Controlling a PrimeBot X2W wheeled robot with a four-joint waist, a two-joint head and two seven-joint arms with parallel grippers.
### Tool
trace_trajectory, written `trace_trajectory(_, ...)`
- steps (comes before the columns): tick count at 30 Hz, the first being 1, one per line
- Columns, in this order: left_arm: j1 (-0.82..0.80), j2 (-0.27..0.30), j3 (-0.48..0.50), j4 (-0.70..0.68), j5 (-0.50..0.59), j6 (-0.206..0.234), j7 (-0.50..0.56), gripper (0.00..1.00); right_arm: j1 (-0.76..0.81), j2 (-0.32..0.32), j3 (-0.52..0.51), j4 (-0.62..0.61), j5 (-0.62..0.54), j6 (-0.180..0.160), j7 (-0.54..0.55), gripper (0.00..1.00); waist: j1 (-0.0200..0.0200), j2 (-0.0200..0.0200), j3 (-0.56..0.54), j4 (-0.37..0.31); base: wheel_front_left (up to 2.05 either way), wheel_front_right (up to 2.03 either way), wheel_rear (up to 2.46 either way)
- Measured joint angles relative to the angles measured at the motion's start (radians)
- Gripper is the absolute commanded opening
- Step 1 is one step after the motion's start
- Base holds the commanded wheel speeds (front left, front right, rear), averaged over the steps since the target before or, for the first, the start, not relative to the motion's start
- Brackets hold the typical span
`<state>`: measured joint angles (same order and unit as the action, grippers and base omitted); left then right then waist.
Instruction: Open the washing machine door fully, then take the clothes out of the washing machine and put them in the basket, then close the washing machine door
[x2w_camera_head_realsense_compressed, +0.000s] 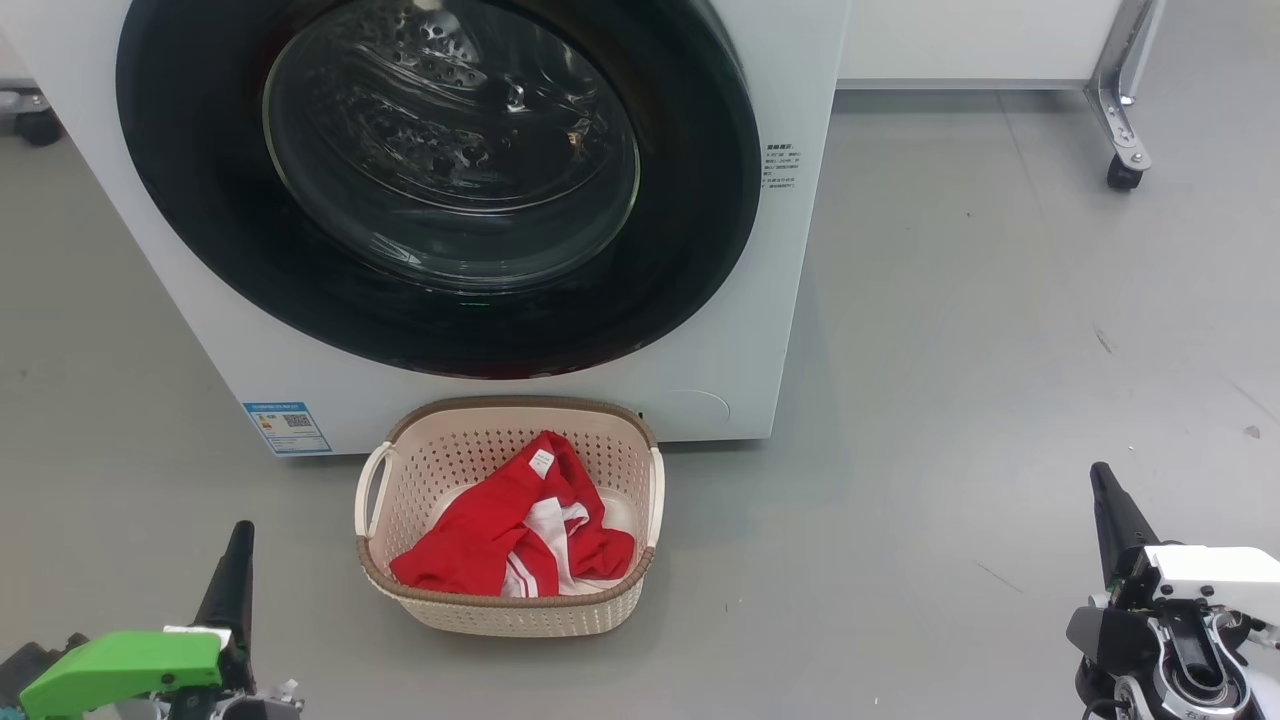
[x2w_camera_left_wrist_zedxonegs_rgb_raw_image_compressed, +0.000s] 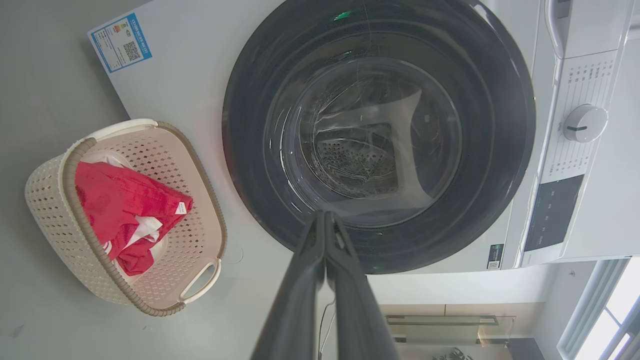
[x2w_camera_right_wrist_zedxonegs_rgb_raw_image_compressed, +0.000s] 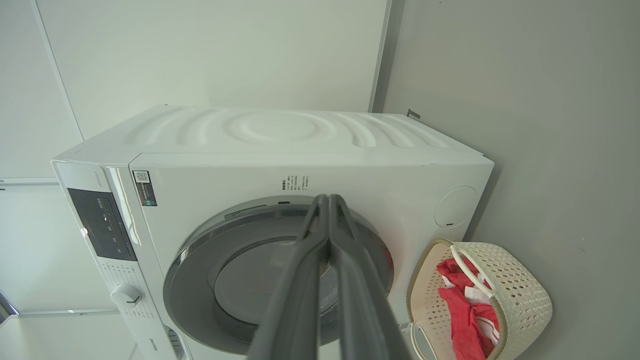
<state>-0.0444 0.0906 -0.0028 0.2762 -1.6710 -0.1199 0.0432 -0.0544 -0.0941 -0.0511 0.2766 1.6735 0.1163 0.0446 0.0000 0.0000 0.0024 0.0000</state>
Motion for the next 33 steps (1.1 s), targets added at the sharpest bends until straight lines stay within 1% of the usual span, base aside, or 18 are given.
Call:
trace_trajectory(23, -0.002, -0.001, 0.001, 0.001, 0.0, 0.0, 0.001, 0.0, 0.0, 0.0, -0.002, 0.001, 0.0, 0.0, 0.0, 0.0, 0.0, 0.0, 0.0, 0.0, 0.0, 0.0, 0.0)
trace_trajectory(24, -0.002, -0.001, 0.001, 0.001, 0.0, 0.0, 0.001, 0.0, 0.0, 0.001, -0.002, 0.002, 0.0, 0.005, 0.0, 0.0, 0.0, 0.0, 0.0, 0.0, 0.0, 0.0, 0.0)
trace_trajectory(33, -0.003, -0.001, 0.002, 0.001, 0.0, 0.0, 0.006, 0.0, 0.0, 0.001, -0.003, 0.002, 0.0, 0.005, 0.0, 0.0, 0.0, 0.0, 0.0, 0.0, 0.0, 0.0, 0.0)
